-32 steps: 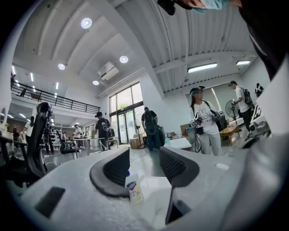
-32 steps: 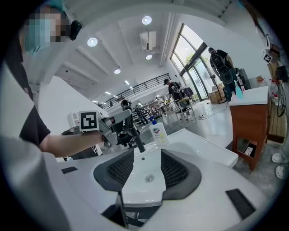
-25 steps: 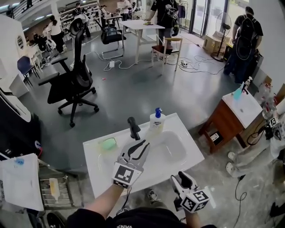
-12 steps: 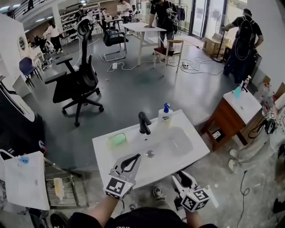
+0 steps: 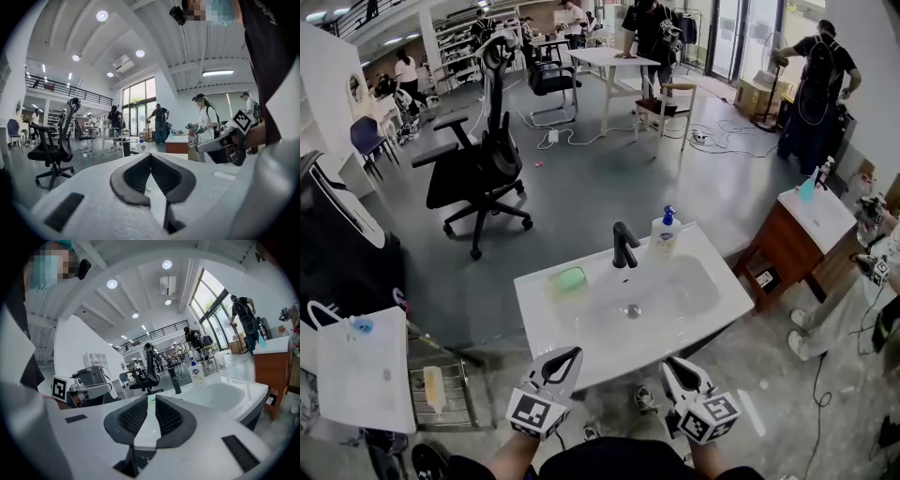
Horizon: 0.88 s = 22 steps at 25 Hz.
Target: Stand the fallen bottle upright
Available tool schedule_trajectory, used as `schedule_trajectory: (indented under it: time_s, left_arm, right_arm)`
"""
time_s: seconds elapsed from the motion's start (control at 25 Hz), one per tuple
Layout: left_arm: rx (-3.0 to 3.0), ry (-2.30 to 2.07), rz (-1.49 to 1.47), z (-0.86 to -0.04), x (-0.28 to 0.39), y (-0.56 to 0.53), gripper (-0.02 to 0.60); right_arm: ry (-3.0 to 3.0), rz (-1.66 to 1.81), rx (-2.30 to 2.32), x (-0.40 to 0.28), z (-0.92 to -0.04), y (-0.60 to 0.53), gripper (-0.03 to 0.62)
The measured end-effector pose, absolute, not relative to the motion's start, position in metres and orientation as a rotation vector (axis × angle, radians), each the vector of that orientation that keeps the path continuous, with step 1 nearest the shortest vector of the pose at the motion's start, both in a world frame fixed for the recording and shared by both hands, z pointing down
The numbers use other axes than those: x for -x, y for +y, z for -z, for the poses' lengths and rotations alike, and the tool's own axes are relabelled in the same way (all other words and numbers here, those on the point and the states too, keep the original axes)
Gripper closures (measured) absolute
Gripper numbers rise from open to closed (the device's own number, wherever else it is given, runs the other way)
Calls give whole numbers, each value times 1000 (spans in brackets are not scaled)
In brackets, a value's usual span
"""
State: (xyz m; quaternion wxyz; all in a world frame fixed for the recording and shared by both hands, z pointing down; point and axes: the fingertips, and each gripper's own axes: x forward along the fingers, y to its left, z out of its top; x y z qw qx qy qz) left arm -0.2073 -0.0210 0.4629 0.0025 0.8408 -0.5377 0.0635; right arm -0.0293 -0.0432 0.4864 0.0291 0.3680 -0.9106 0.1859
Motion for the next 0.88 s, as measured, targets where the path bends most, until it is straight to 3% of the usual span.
schedule_trajectory:
  time_s: [0.12, 0.88]
  left_arm:
    - [-2651, -1667, -217, -474, 213, -2, 561]
    - [-2501, -1680, -150, -501, 236, 63, 561]
  right_arm:
    - [-2843, -550, -1097, 42, -484, -30, 589]
    - [-2839, -455, -892, 88, -486, 15, 592]
